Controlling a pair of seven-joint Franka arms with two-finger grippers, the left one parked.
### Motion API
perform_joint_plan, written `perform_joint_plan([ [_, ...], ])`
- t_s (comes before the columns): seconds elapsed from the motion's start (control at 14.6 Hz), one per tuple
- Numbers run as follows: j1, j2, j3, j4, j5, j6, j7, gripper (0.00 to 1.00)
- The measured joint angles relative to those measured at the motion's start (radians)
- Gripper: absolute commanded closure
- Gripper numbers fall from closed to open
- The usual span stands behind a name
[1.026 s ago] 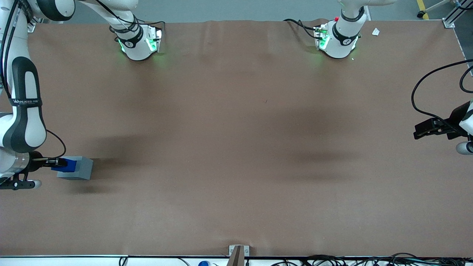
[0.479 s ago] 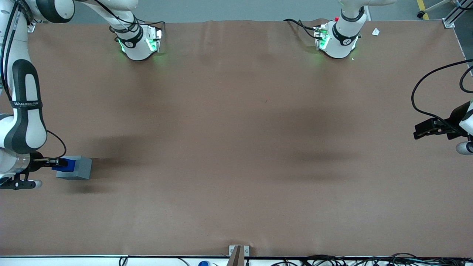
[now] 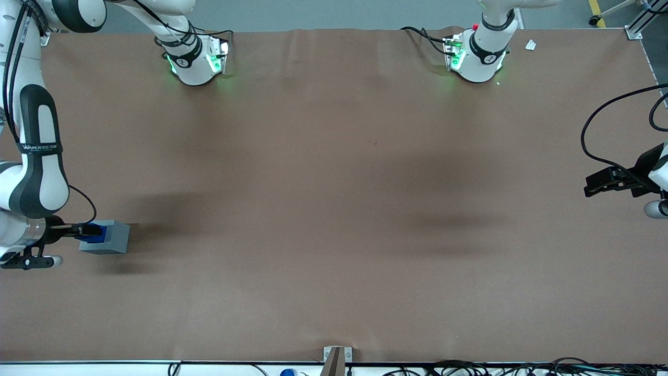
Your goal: Insert blue part into gray base with right arm
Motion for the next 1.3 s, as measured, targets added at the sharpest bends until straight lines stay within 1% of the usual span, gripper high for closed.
perform_joint_plan([
  [0.14, 0.016, -0.047, 0.012, 0.028, 0.002, -0.059, 0.000, 0.00],
  [0.41, 0.083, -0.247, 0.020, 0.048, 0.002, -0.190, 0.015, 0.00],
  [0.55, 0.116, -0.350, 0.021, 0.046, 0.002, -0.265, 0.074, 0.00],
  [0.68, 0.142, -0.418, 0.024, 0.042, 0.003, -0.331, 0.123, 0.00],
  [0.89, 0.184, -0.502, 0.026, 0.011, 0.011, -0.357, 0.202, 0.00],
  [1.09, 0.229, -0.598, 0.027, -0.064, 0.012, -0.360, 0.241, 0.00],
  [1.3, 0.238, -0.669, 0.028, -0.137, 0.012, -0.363, 0.260, 0.00],
])
